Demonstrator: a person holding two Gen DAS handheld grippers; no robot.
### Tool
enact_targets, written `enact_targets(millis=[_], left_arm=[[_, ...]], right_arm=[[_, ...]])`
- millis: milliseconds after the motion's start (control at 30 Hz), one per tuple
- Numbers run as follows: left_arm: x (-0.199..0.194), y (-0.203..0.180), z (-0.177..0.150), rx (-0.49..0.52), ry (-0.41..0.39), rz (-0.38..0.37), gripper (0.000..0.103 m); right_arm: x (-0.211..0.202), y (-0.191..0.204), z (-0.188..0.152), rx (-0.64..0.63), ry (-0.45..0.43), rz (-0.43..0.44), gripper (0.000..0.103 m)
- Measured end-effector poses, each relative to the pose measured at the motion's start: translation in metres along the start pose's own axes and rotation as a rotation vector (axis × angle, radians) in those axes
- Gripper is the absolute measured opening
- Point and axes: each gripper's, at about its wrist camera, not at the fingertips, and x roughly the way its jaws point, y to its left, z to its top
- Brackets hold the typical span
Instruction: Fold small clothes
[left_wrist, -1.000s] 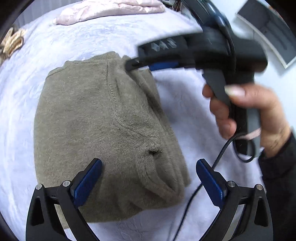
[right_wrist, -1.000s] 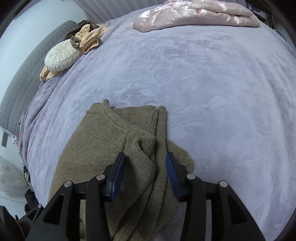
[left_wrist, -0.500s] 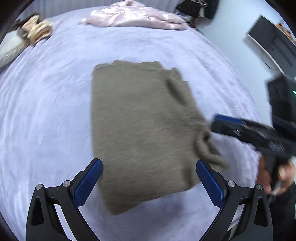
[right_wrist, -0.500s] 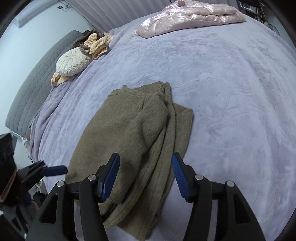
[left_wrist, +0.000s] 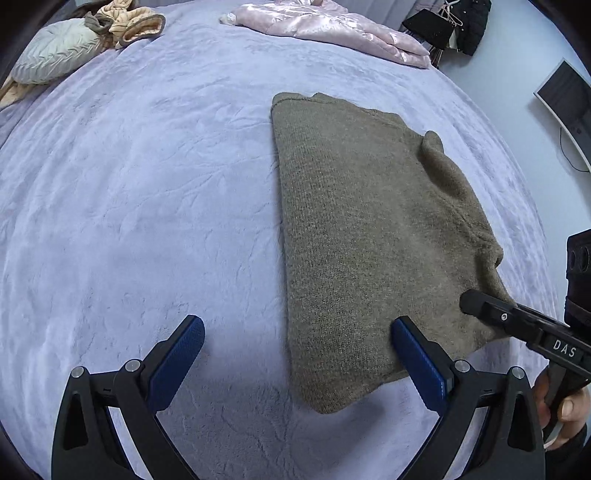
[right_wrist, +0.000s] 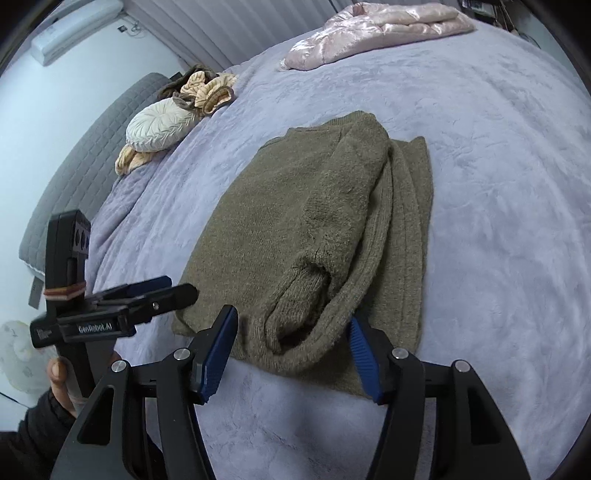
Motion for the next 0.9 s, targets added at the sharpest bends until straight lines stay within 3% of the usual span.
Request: enact_targets(millis=[33, 133, 300, 533, 667, 733, 833, 900], left_arm=[[-0.003, -0.005, 0.002, 0.004, -0.005, 0.004, 0.101], [-0.017, -0.014, 0.006, 0.036, -0.037, 0.006, 0.101], [-0.019, -0.036, 0.009, 0.125, -0.059, 0.083, 0.101], [0.007, -0.037, 0.004, 0.119, 0.002, 0.101, 0.101], [0.004, -0.038, 0.006, 0.126, -0.005, 0.108, 0.101], [0.003, -0.040, 0.007, 0.127, -0.008, 0.113, 0.101], [0.005, -0.044, 0.009, 0.135, -0.009, 0.118, 0.101], [0.006, -0.047, 0.010, 0.137, -0.009, 0.123, 0.101]], right_arm=[[0.007, -0.004, 0.001, 0.019, 0.016, -0.013, 0.025], [0.003, -0.012, 0.000, 0.071, -0.005, 0.009, 0.017], [-0.037, -0.004, -0.001, 0.022, -0.115, 0.036, 0.016], [-0.019, -0.033, -0.016, 0.061, -0.049, -0.021, 0.016], [-0.018, -0.039, -0.018, 0.094, -0.021, -0.029, 0.028], [-0.026, -0.034, -0.014, 0.067, -0.030, -0.078, 0.043], [-0.044, -0.025, -0.002, 0.004, -0.079, -0.142, 0.057], [-0.051, -0.016, 0.012, -0.028, -0.107, -0.155, 0.058]])
